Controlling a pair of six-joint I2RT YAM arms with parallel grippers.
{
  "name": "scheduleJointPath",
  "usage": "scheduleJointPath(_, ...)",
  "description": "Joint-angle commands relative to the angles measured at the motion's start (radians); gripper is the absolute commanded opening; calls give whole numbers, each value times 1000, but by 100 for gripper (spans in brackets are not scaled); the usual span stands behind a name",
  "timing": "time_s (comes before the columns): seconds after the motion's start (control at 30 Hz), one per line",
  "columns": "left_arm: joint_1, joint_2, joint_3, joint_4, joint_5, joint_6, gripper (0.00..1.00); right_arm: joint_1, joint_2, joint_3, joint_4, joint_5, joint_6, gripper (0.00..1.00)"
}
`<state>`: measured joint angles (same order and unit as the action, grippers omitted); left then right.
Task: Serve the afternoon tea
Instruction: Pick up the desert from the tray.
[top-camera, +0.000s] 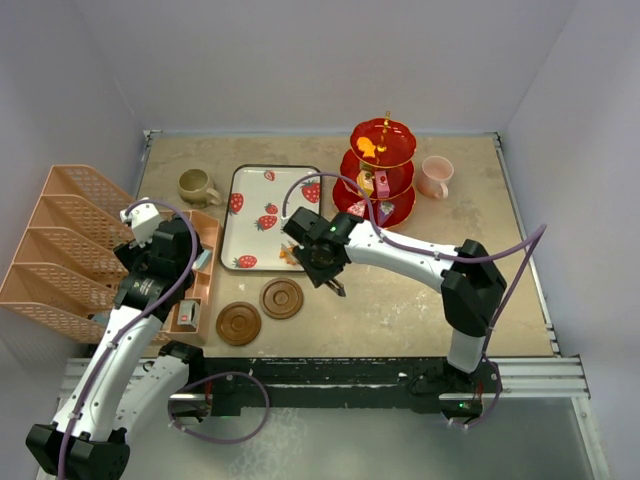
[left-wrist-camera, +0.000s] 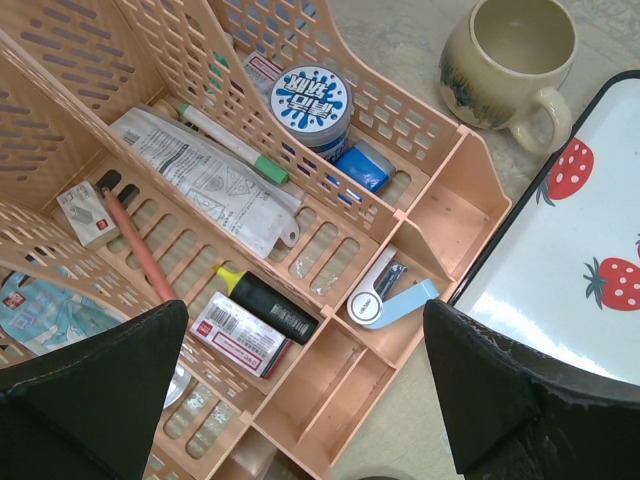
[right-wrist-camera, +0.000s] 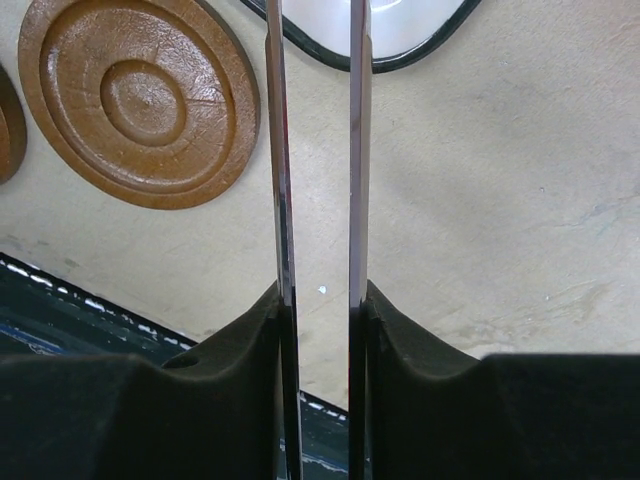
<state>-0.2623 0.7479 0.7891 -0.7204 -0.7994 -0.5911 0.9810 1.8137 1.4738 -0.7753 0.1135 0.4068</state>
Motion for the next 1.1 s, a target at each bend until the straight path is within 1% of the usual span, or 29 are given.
scheduleJointPath(0.0, 0, -2, 26, 22, -6, -13, 99, 2, -57, 59, -3, 20, 11, 32)
scheduleJointPath(0.13, 0, 18, 20, 32, 11, -7, 99, -7, -86, 89, 26, -8, 9, 33)
scheduleJointPath(0.23, 1, 31, 22, 32, 18, -7, 99, -7, -43, 99, -11, 1, 9, 42)
scheduleJointPath(0.27, 1, 31, 22, 33, 19, -7, 99, -7, -33, 89, -17, -1, 10, 42)
scheduleJointPath(0.37, 0, 28, 17, 37, 24, -5, 99, -8, -6, 55, -8, 2, 2, 43)
scheduleJointPath(0.43, 0, 29, 16, 39, 27, -2, 99, -8, 12, 58, -5, -10, -3, 42)
scheduleJointPath(0.67, 0, 30, 16, 37, 23, -6, 99, -10, 35, 97, 6, -38, -24, 46)
scheduleJointPath(0.9, 1, 17, 15, 32, 11, -14, 99, -13, 86, 149, 15, -57, 10, 48)
scheduleJointPath(1.07, 0, 16, 15, 34, 12, -13, 99, -13, 90, 142, 23, -69, 29, 48)
